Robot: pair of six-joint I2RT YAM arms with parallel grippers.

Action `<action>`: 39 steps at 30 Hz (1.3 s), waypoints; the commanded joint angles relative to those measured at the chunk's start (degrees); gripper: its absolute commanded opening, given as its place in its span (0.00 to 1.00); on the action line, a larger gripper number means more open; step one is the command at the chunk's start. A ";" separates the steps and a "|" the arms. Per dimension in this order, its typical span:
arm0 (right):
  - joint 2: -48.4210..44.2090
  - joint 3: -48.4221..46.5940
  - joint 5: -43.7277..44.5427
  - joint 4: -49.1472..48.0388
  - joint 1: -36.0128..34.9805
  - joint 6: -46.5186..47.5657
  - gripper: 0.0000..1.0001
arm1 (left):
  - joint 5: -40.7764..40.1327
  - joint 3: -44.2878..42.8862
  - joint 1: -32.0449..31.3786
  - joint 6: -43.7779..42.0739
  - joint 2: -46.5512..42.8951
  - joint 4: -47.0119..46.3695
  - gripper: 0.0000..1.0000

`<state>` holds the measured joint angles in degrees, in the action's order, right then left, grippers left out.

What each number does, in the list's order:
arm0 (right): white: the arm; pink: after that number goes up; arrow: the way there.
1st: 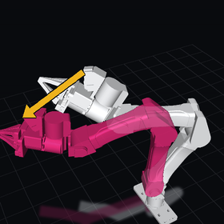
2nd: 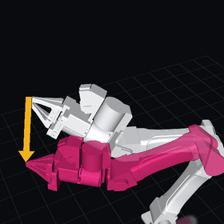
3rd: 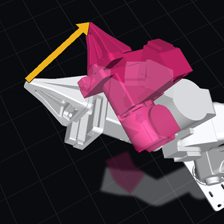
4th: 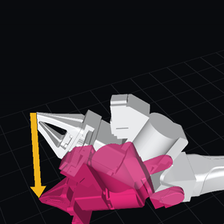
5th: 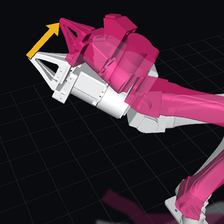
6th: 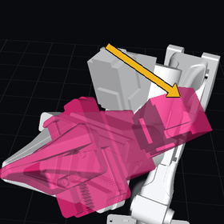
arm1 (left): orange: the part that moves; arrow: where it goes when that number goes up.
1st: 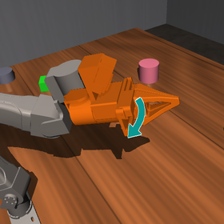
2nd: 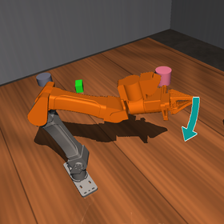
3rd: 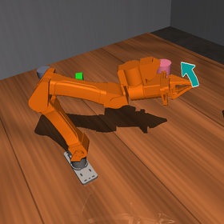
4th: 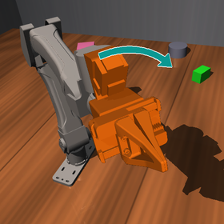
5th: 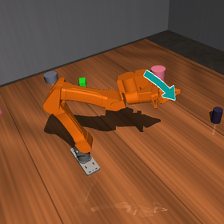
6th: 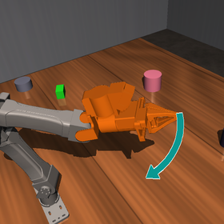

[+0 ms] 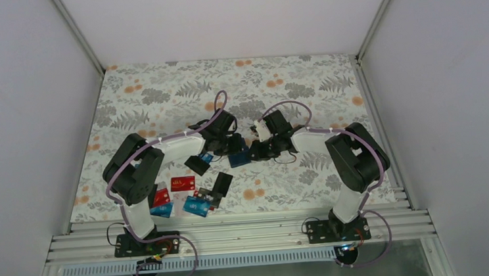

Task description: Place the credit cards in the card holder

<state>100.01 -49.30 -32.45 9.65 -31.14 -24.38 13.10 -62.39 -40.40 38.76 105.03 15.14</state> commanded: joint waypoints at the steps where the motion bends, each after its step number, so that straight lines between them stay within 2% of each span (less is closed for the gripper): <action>1: 1.23 -0.27 -0.08 -0.52 -0.58 0.52 0.09 | 0.39 -0.46 -0.37 1.17 0.31 0.99 0.02; 29: 1.60 -2.04 0.59 1.26 -0.51 0.91 0.08 | 1.58 1.62 -0.43 2.40 2.96 1.99 0.02; 39: 0.38 -3.18 0.68 1.70 -0.55 1.09 0.09 | -1.19 -1.88 -0.28 1.91 6.57 8.15 0.02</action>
<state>100.68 -51.16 -32.38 10.96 -31.14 -23.94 14.94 -64.86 -40.40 41.08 108.42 16.25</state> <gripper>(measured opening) 0.085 0.027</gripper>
